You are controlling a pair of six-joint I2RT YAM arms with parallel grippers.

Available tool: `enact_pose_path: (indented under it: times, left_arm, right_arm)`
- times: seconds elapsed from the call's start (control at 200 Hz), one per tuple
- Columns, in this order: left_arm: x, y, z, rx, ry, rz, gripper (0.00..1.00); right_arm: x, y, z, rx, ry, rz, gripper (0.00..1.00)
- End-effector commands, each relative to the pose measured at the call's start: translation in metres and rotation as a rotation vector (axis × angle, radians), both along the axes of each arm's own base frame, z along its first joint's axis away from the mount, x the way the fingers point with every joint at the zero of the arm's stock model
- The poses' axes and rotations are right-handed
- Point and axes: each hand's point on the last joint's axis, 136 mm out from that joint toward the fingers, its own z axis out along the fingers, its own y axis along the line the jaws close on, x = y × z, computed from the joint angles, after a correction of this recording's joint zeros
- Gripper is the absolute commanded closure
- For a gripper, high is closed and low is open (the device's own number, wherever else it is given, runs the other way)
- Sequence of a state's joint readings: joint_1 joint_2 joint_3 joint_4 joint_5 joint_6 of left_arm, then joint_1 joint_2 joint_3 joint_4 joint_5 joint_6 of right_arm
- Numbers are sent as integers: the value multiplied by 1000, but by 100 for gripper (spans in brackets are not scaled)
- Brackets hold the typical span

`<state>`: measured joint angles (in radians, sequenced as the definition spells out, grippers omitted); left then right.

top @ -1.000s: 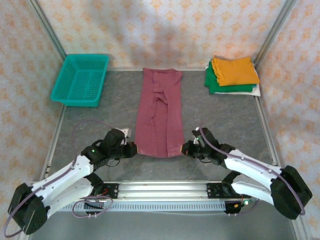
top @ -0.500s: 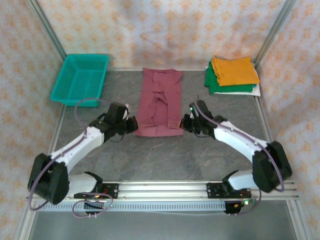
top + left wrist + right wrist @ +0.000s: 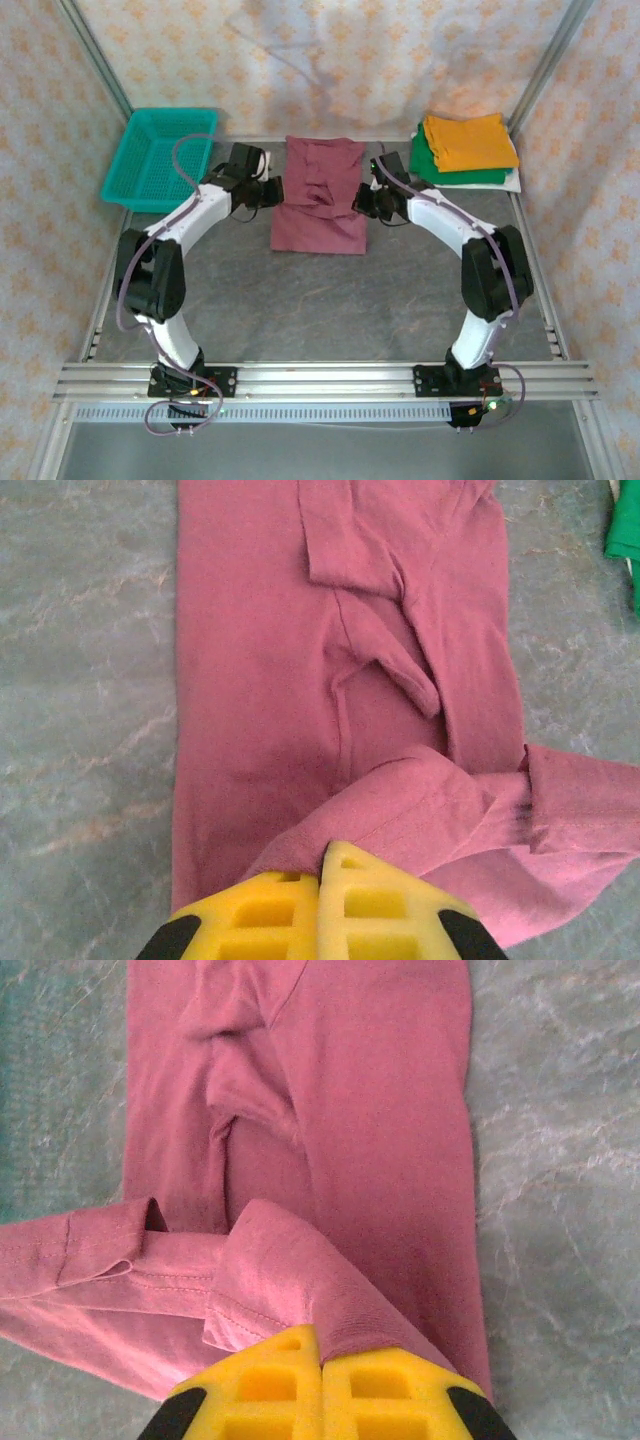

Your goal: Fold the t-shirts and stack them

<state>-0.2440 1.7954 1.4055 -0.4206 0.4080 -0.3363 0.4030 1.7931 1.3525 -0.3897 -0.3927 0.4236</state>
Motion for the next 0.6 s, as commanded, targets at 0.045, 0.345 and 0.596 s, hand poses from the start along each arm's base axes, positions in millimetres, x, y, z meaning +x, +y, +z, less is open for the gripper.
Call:
enact_pose_path:
  times: [0.045, 0.345, 0.596]
  left_arm:
    - [22, 6, -2, 55, 4, -21, 100]
    - [126, 39, -1, 106, -28, 86, 56]
    - [90, 29, 43, 68, -130, 123, 60]
  right_arm:
    - [24, -1, 6, -9, -32, 10, 100]
    - [127, -13, 18, 63, -73, -54, 55]
    - [95, -16, 37, 93, -102, -7, 63]
